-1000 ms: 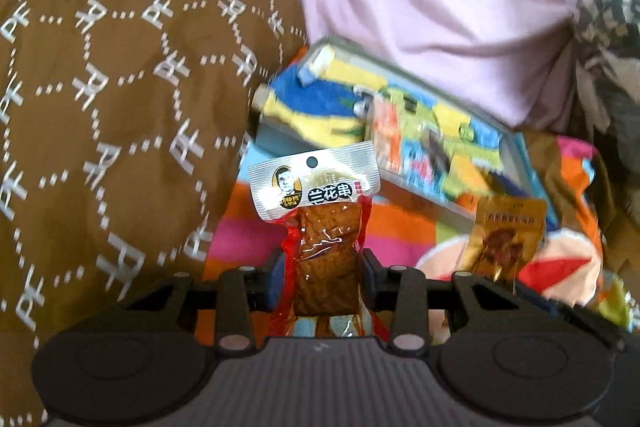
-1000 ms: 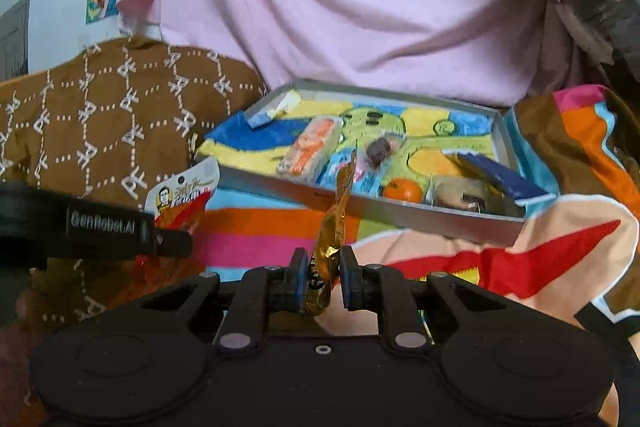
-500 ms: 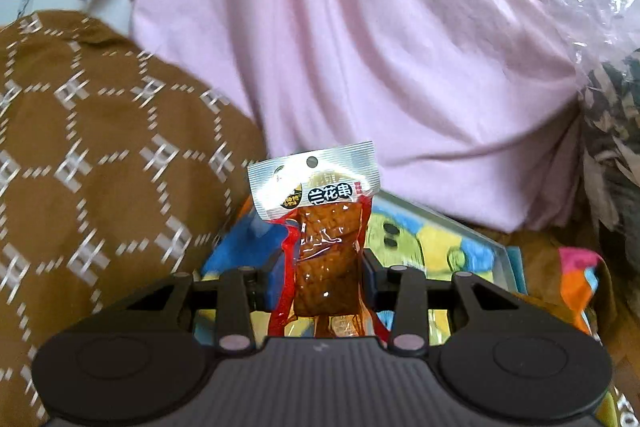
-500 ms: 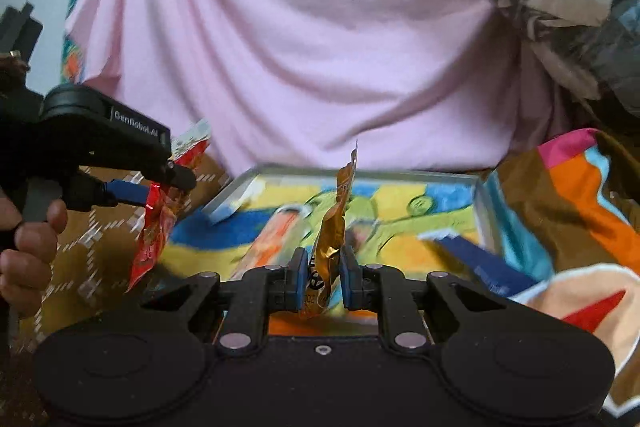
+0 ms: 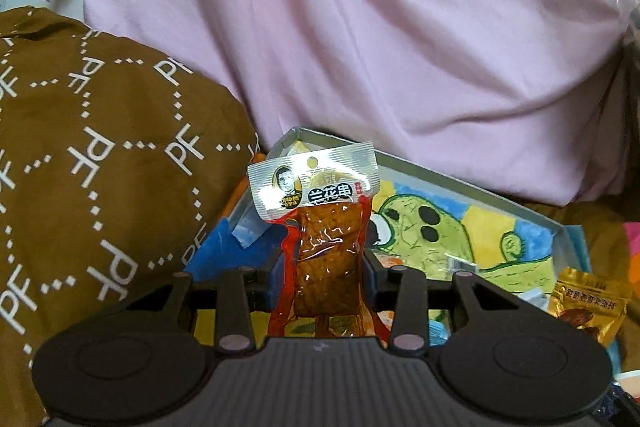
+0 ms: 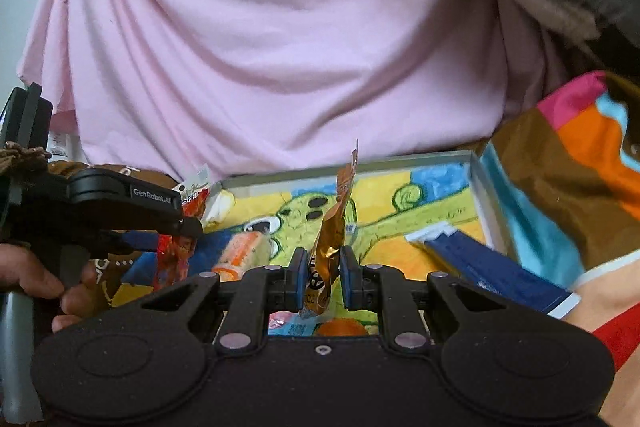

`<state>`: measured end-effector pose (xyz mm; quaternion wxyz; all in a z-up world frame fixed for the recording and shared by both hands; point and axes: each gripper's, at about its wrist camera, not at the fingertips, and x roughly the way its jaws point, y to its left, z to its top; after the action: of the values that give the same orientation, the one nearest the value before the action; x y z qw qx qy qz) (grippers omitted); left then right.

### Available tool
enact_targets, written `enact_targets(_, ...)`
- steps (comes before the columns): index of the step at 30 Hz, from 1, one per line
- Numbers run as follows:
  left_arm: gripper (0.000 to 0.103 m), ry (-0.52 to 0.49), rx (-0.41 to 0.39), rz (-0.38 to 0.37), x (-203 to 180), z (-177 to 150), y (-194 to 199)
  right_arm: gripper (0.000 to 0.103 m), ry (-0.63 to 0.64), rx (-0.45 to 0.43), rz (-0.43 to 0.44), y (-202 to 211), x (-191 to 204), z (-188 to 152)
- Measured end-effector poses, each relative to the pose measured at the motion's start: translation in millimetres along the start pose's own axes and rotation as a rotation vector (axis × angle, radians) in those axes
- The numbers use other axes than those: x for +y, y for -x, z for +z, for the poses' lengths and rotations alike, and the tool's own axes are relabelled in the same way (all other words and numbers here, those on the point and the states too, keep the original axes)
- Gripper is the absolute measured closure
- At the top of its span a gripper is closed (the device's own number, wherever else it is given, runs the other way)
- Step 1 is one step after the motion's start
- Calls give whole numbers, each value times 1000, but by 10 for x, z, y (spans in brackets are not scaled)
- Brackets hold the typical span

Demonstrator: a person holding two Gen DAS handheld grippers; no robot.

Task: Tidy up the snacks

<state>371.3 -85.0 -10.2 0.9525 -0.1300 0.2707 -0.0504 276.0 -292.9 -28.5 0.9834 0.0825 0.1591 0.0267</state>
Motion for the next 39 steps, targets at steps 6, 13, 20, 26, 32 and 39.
enact_targets(6, 58, -18, 10, 30, -31, -25, -131, 84, 28, 29, -32, -113, 55, -40)
enact_targets(13, 46, -27, 19, 43, -60, -40, -144, 76, 57, 49, -94, -185, 59, -45)
enact_targets(20, 20, -63, 0, 59, -139, -63, -68, 52, 82, 54, -149, -194, 47, -46)
enact_targets(26, 7, -44, -2, 49, -143, -68, 92, 27, 119, 16, -170, -98, 85, 5)
enact_targets(32, 0, -31, -57, 54, -123, -78, 408, 13, 136, -39, -176, 89, 138, 84)
enact_targets(39, 0, -47, -107, 51, -113, -78, 832, 1, 149, -136, -192, 517, 178, 171)
